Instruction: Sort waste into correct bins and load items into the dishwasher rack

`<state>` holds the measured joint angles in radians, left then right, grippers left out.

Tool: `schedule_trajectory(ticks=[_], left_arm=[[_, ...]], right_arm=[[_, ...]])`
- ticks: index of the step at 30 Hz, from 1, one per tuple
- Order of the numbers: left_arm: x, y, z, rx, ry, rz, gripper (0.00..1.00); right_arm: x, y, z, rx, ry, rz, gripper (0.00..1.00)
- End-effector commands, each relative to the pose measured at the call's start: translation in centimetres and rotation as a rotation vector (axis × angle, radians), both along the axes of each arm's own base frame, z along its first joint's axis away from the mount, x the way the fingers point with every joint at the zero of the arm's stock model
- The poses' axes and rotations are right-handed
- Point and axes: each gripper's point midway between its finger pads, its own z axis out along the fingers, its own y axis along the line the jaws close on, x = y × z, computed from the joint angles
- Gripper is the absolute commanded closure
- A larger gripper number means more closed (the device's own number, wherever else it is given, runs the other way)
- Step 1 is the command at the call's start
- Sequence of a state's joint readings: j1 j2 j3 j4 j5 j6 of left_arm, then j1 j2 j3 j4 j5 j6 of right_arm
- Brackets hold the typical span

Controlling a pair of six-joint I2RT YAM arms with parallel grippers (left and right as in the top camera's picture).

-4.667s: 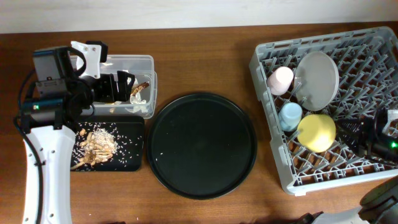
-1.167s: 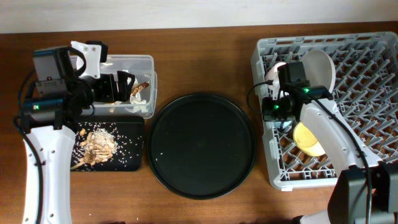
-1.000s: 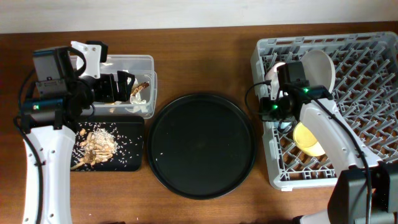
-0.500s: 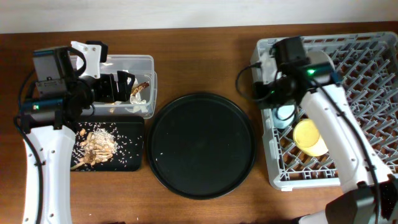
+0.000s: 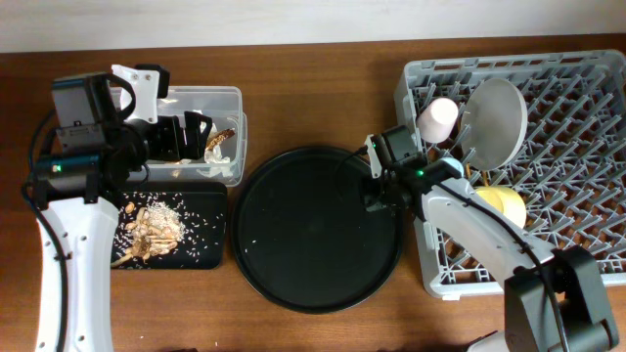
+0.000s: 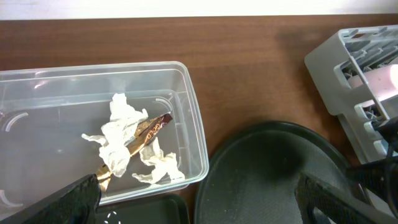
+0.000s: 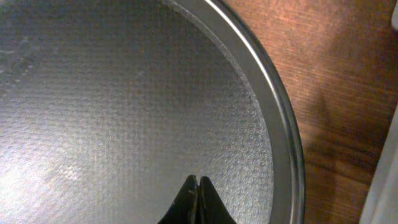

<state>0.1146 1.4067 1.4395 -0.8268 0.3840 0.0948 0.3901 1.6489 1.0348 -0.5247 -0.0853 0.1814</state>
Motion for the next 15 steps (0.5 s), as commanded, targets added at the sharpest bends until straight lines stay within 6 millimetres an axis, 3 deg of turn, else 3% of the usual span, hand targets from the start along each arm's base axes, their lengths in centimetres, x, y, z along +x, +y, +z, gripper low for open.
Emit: schedule_trajectory(ticks=[1,10,15], left_arm=[[0.1,0.2,0.8,0.011,-0.025,-0.003,0.01],[0.1,0.2,0.8,0.011,-0.025,-0.003,0.01],[0.1,0.2,0.8,0.011,-0.025,-0.003,0.01]], right_arm=[[0.4,-1.1,-0.8,-0.061,-0.024,-0.035,0.96],[1.5,-1.1,-4.2,-0.130,-0.027,0.054,0.96],[2.5,-1.5,-4.5,-0.160,-0.058,0.035,0.96]])
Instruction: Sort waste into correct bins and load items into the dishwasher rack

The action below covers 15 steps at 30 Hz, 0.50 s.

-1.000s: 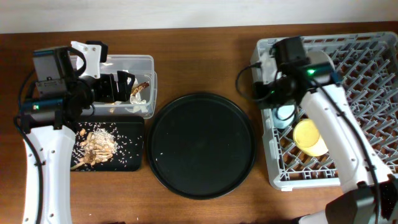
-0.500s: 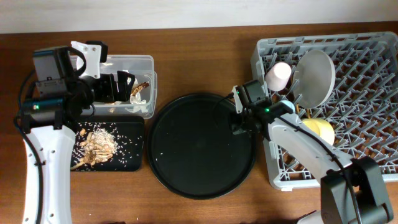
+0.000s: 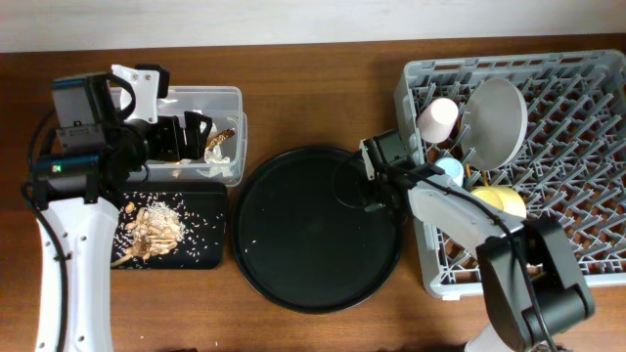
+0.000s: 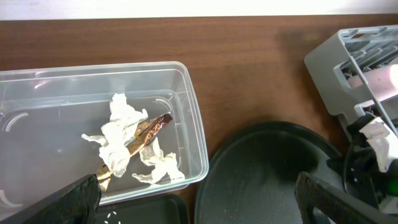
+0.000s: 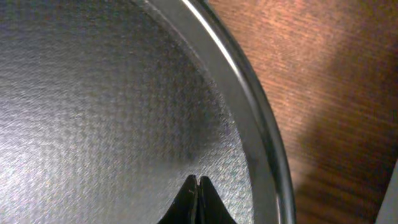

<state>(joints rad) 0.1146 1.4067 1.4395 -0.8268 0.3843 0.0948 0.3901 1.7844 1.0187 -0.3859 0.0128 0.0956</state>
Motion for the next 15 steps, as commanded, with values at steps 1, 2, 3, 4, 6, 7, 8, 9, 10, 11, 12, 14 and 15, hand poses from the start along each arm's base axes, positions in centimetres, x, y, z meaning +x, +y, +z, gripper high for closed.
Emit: schedule_trajectory(ticks=[1,2,3,4,6,7,8,9,10,11,12,14,15], left_arm=[[0.1,0.2,0.8,0.011,-0.025,-0.003,0.01],[0.1,0.2,0.8,0.011,-0.025,-0.003,0.01],[0.1,0.2,0.8,0.011,-0.025,-0.003,0.01],[0.1,0.2,0.8,0.011,-0.025,-0.003,0.01],[0.1,0.2,0.8,0.011,-0.025,-0.003,0.01],[0.1,0.2,0.8,0.011,-0.025,-0.003,0.01],[0.1,0.2,0.8,0.011,-0.025,-0.003,0.01],[0.1,0.2,0.8,0.011,-0.025,-0.003,0.01],[0.1,0.2,0.8,0.011,-0.025,-0.003,0.01],[0.1,0.2,0.8,0.011,-0.025,-0.003,0.01],[0.1,0.2,0.8,0.011,-0.025,-0.003,0.01],[0.1,0.2,0.8,0.011,-0.025,-0.003,0.01],[0.1,0.2,0.8,0.011,-0.025,-0.004,0.01]], right_arm=[[0.6,-0.6,-0.2,-0.047,-0.034,-0.007,0.96],[1.0,-0.7,-0.1,-0.053,-0.051,-0.013,0.96],[1.3,-0.9,0.0,-0.062,-0.064,-0.018,0.96],[1.4,-1.0,0.1,-0.071,-0.073,-0.018,0.96],[1.5,-1.1,-0.2,-0.084,-0.074,-0.002,0.96],[1.4,-1.1,-0.4,-0.086,-0.068,-0.002,0.96],[1.3,-1.1,-0.9,-0.089,-0.057,-0.001,0.96],[1.2,-1.1,-1.2,-0.093,-0.049,0.000,0.96],[1.1,-1.2,-1.5,-0.096,-0.041,0.000,0.96],[1.1,-1.2,-1.6,-0.098,-0.037,0.000,0.96],[1.0,-1.2,-1.9,-0.101,-0.032,0.000,0.96],[1.2,-1.6,-2.2,-0.125,-0.037,-0.010,0.96],[1.6,-2.5,-2.0,-0.169,-0.060,-0.033,0.96]])
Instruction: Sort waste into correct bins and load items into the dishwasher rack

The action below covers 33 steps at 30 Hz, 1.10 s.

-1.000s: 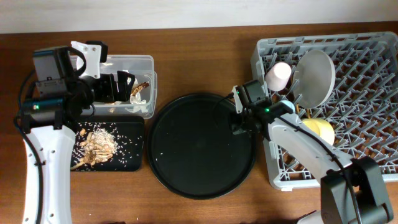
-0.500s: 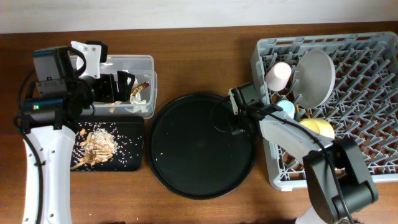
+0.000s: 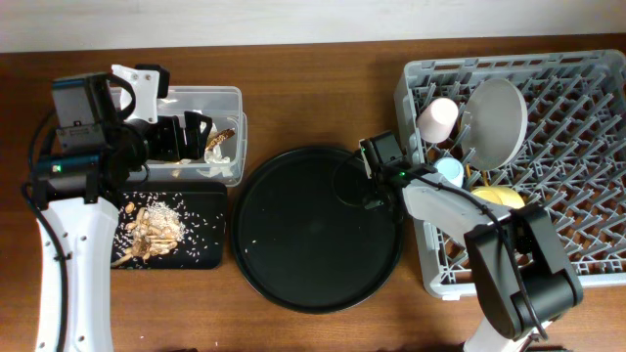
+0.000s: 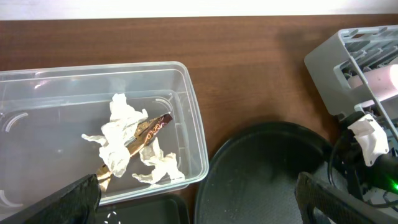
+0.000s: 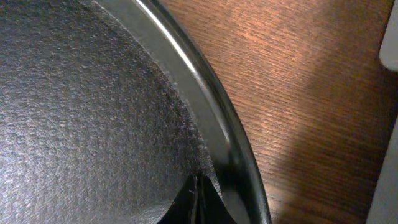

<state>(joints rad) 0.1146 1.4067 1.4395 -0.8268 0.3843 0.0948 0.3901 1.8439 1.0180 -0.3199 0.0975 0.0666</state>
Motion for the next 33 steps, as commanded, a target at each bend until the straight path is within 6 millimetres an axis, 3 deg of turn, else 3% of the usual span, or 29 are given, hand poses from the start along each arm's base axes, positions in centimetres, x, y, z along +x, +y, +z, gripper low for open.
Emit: schedule_trajectory(ticks=[1,6,11,13,15,16,18,21,24,25,26,28,33], left_arm=[[0.1,0.2,0.8,0.011,-0.025,-0.003,0.01],[0.1,0.2,0.8,0.011,-0.025,-0.003,0.01],[0.1,0.2,0.8,0.011,-0.025,-0.003,0.01],[0.1,0.2,0.8,0.011,-0.025,-0.003,0.01],[0.1,0.2,0.8,0.011,-0.025,-0.003,0.01],[0.1,0.2,0.8,0.011,-0.025,-0.003,0.01],[0.1,0.2,0.8,0.011,-0.025,-0.003,0.01],[0.1,0.2,0.8,0.011,-0.025,-0.003,0.01],[0.1,0.2,0.8,0.011,-0.025,-0.003,0.01],[0.1,0.2,0.8,0.011,-0.025,-0.003,0.01],[0.1,0.2,0.8,0.011,-0.025,-0.003,0.01],[0.1,0.2,0.8,0.011,-0.025,-0.003,0.01],[0.1,0.2,0.8,0.011,-0.025,-0.003,0.01]], right_arm=[[0.6,-1.9,-0.3,-0.111,-0.040,-0.038,0.96],[1.6,-3.8,0.6,-0.214,-0.100,-0.093,0.96],[1.6,-3.3,0.6,-0.197,-0.095,-0.062,0.96],[1.7,-1.7,1.3,-0.116,-0.089,-0.027,0.96],[2.1,0.8,3.5,0.013,-0.093,0.029,0.92],[2.2,3.1,5.8,0.126,-0.097,0.083,0.92],[1.8,5.4,8.5,0.246,-0.090,0.150,0.91],[0.3,7.2,12.3,0.343,-0.059,0.191,0.91],[-0.9,7.8,15.6,0.348,-0.081,0.218,0.74],[-0.9,7.8,16.8,0.355,-0.105,0.222,0.45],[-0.8,7.8,18.1,0.365,-0.136,0.226,0.01],[-0.9,7.7,19.6,0.376,-0.170,0.230,0.02],[-0.9,7.7,19.3,0.374,-0.164,0.229,0.01]])
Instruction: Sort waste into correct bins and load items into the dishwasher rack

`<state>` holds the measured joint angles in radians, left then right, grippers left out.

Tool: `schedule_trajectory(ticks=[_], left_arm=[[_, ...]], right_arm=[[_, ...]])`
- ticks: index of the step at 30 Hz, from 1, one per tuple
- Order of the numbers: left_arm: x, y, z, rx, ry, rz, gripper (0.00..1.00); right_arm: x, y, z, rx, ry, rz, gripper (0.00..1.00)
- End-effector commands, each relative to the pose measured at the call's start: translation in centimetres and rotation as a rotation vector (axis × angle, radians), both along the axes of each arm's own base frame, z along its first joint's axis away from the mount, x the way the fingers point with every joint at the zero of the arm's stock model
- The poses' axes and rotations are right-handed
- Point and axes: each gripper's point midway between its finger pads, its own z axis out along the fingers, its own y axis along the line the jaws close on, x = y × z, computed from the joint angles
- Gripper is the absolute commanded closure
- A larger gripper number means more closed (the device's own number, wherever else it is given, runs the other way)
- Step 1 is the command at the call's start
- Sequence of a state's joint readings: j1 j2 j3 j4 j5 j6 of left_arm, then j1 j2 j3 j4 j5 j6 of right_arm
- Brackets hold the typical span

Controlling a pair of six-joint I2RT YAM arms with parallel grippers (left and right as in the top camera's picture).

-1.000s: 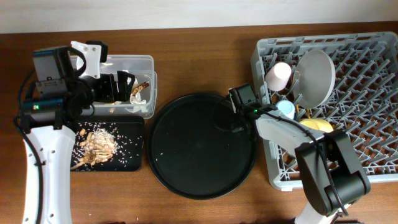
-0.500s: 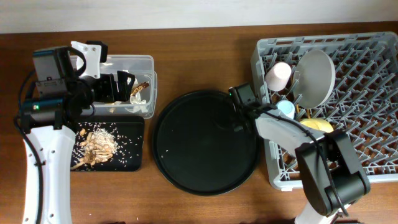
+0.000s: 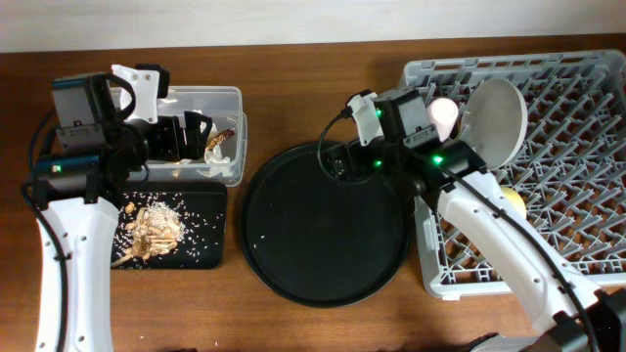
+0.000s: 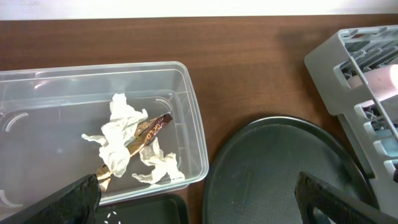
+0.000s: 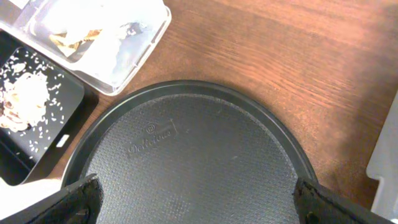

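Note:
The round black tray (image 3: 326, 230) lies bare at mid-table and fills much of the right wrist view (image 5: 193, 155). My right gripper (image 3: 344, 162) hangs open above its upper right part, fingers wide apart (image 5: 199, 205) and nothing between them. My left gripper (image 3: 194, 133) is open over the clear waste bin (image 3: 231, 103), which holds crumpled tissue and a brown wrapper (image 4: 134, 140). The grey dishwasher rack (image 3: 577, 147) on the right holds a white plate (image 3: 497, 122), a pink cup (image 3: 445, 112) and a yellow item (image 3: 513, 201).
A black rectangular tray (image 3: 210, 244) with food scraps and rice sits in front of the clear bin, left of the round tray. The rack's near corner (image 4: 348, 68) stands close to the round tray's right rim. Brown table wood lies behind the tray.
My right gripper was shut with its tips at the round tray's right rim. Now it is raised and open over the tray's upper part. The tray sits slightly further right. The left arm is unchanged.
My right gripper was shut with its tips on the tray's textured floor near the right rim. Then the tips were nearer the rim, then at it. By now the gripper is up and open, and the tray has shifted a little toward the rack.

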<state>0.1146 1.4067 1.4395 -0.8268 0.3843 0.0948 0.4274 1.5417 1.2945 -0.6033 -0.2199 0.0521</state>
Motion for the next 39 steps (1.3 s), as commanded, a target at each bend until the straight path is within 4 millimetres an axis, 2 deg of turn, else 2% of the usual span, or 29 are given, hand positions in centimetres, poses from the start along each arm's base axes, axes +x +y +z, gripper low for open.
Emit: schedule_trajectory(ticks=[1,12,14,16,18,20,23,25,26,27,29,32,34,36,39], left_arm=[[0.1,0.2,0.8,0.011,-0.025,-0.003,0.01],[0.1,0.2,0.8,0.011,-0.025,-0.003,0.01],[0.1,0.2,0.8,0.011,-0.025,-0.003,0.01],[0.1,0.2,0.8,0.011,-0.025,-0.003,0.01],[0.1,0.2,0.8,0.011,-0.025,-0.003,0.01],[0.1,0.2,0.8,0.011,-0.025,-0.003,0.01],[0.1,0.2,0.8,0.011,-0.025,-0.003,0.01],[0.1,0.2,0.8,0.011,-0.025,-0.003,0.01],[0.1,0.2,0.8,0.011,-0.025,-0.003,0.01],[0.1,0.2,0.8,0.011,-0.025,-0.003,0.01],[0.1,0.2,0.8,0.011,-0.025,-0.003,0.01],[0.1,0.2,0.8,0.011,-0.025,-0.003,0.01],[0.1,0.2,0.8,0.011,-0.025,-0.003,0.01],[0.1,0.2,0.8,0.011,-0.025,-0.003,0.01],[0.1,0.2,0.8,0.011,-0.025,-0.003,0.01]], right_arm=[[-0.1,0.5,0.4,0.017,0.003,0.009,0.02],[-0.5,0.0,-0.1,-0.002,0.025,0.000,0.02],[-0.9,-0.4,0.7,-0.007,0.014,-0.008,0.02],[-0.9,-0.8,3.2,0.007,-0.062,-0.024,0.01],[-0.9,-1.1,7.5,0.061,-0.196,-0.036,0.02],[-1.0,-2.2,12.5,0.100,-0.358,-0.082,0.02],[-2.7,-5.9,19.2,0.121,-0.568,-0.215,0.02],[-6.8,-11.1,24.4,0.163,-0.728,-0.331,0.01],[-7.7,-12.2,25.0,0.167,-0.755,-0.356,0.02],[-8.6,-13.1,25.4,0.171,-0.777,-0.375,0.02],[-11.5,-15.9,26.0,0.174,-0.847,-0.445,0.02],[-14.6,-18.2,25.2,0.169,-0.906,-0.511,0.02],[-16.7,-19.4,23.6,0.164,-0.939,-0.547,0.02],[-18.6,-20.0,21.1,0.166,-0.970,-0.568,0.01],[-19.6,-20.2,18.0,0.180,-1.014,-0.571,0.02]])
